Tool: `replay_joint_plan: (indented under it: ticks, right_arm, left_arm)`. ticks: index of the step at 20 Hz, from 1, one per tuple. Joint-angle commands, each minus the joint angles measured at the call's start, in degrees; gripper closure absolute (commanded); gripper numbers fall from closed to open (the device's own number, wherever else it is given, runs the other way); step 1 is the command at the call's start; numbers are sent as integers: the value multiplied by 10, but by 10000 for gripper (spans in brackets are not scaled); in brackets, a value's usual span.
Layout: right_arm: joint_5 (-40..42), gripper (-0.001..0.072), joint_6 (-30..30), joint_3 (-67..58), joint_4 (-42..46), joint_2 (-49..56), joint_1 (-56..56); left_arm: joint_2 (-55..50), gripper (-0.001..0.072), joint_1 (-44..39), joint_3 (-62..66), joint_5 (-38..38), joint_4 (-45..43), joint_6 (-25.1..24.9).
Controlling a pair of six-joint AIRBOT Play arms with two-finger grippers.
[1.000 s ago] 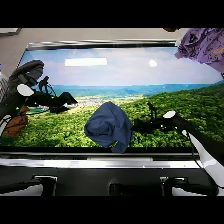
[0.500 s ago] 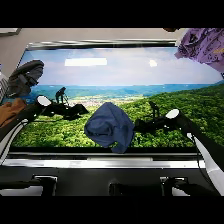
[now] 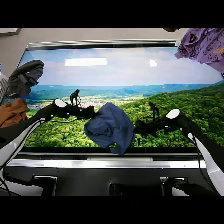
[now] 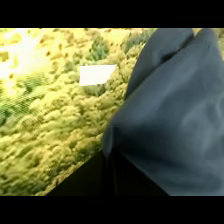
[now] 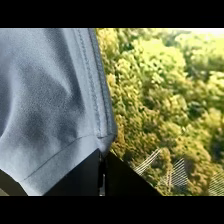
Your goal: Fold the clothes and pants, and hang the long-sleeved shirts on hangers.
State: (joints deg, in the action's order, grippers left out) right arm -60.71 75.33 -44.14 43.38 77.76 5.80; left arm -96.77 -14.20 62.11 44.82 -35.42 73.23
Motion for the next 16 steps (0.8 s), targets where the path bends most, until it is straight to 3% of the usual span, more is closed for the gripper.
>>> replay_joint_plan:
  ticks: [1,4,9,13,16]
  right_arm:
    - [-9,688,4,-19,26,-5,0]
    - [-9,689,44,-117,134,-34,0]
    - [-23,689,61,-415,259,-93,0]
    - [-24,688,61,-602,292,-153,0]
    - [-23,688,61,-666,300,-210,0]
  left_arm:
    - [-5,693,-3,34,2,14,-7]
    - [26,698,21,122,33,-47,-1]
    - [91,698,38,416,153,-308,113]
    - [145,696,28,608,222,-369,142]
    - [242,696,21,578,213,-371,145]
